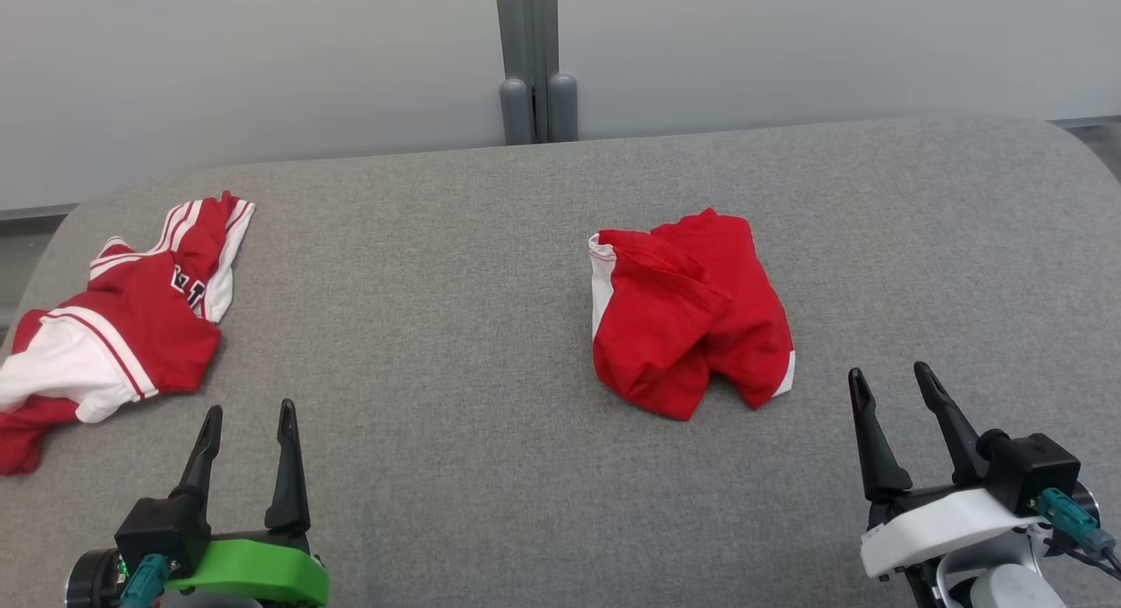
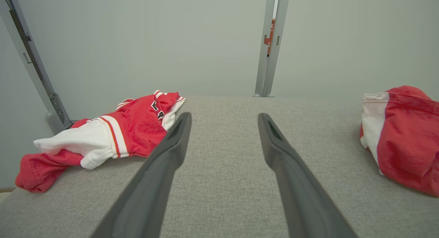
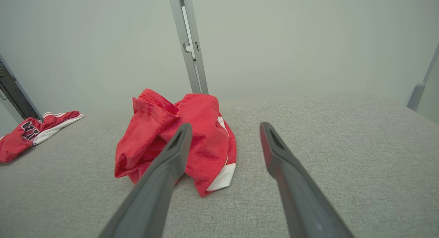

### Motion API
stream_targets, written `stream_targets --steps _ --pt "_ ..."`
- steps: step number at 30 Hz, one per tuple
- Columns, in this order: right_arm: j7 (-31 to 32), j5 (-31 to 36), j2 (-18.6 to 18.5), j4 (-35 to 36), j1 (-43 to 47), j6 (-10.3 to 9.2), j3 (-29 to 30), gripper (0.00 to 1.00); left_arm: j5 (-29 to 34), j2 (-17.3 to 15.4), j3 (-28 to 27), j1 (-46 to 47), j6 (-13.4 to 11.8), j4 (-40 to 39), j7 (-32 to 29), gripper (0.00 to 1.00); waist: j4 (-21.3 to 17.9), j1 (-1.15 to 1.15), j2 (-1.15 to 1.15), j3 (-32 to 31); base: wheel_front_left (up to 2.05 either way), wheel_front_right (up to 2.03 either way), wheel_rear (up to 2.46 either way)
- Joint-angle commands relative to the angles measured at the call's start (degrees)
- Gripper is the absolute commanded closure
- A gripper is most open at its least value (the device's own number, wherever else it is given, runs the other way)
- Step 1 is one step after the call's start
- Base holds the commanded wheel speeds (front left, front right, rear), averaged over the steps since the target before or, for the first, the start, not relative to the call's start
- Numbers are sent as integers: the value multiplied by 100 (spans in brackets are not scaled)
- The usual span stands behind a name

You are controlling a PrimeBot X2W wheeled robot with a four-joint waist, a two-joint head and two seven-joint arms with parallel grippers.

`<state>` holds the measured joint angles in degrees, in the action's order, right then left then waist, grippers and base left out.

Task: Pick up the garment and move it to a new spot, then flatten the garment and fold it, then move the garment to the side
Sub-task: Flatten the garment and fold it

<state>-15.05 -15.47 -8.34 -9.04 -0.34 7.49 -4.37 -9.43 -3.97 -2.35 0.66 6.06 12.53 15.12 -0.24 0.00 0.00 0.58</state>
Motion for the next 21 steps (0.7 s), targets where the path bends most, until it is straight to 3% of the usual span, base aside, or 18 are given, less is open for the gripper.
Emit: stream_targets --steps 1,12,21 --pt "-20 44 -13 -11 42 0 11 0 68 14 -33 54 27 10 5 0 1 0 0 2 0 0 0" --pt "-20 -81 -14 -48 -95 0 22 0 108 48 -38 55 58 20 5 0 26 0 0 11 0 0 0" --pt "-20 -17 -374 -441 -972 0 -139 0 121 84 128 224 82 35 5 0 237 0 0 307 0 0 0"
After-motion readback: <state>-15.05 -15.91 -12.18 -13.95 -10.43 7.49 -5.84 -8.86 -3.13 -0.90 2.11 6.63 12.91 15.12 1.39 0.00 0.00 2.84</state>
